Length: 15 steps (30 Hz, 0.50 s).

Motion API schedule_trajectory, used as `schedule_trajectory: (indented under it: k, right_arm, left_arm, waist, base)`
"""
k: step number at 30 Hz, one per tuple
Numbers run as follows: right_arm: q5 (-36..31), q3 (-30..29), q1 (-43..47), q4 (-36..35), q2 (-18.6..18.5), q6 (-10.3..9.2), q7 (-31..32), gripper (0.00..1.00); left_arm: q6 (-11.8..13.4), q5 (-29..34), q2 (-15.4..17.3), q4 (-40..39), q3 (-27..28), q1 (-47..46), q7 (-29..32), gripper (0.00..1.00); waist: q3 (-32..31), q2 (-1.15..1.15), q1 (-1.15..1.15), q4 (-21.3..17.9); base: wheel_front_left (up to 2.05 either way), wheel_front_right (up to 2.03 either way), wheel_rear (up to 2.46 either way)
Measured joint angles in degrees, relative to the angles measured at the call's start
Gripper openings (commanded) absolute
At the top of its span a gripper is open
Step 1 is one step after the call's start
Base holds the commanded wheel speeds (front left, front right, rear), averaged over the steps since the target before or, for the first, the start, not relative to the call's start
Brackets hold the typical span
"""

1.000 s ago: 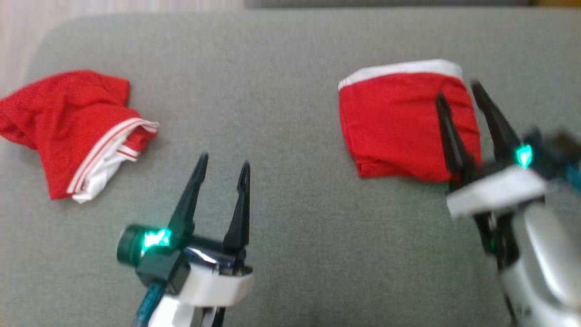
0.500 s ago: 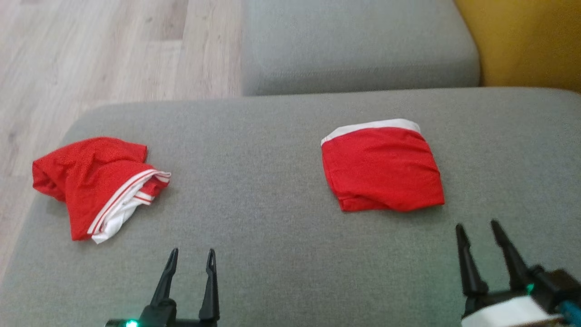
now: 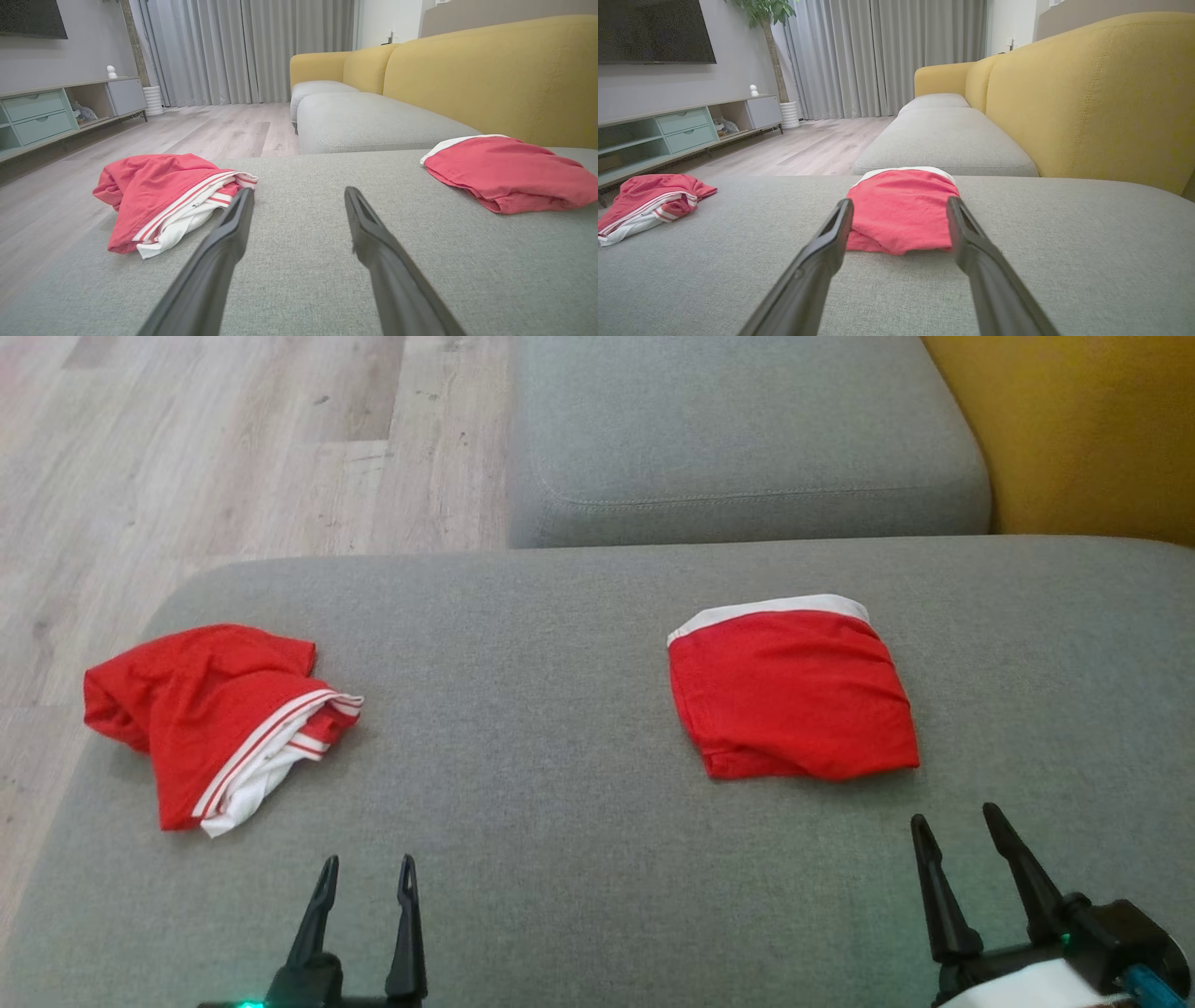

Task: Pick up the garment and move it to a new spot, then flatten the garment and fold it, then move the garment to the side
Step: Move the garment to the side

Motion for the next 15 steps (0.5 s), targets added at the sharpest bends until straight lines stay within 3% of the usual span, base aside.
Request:
schedule_trajectory:
  k: [15]
  right_arm:
    - [0.14,-0.19,-0.09,0.87,0.14,0.00,0.00,1.00]
  left_arm:
    - [-1.20,1.38,0.00,-1.19,1.13,-0.01,0.00,1.00]
  waist:
    - [1.74,0.00,0.00,0.62]
  base:
    - [0.00,0.00,0.00]
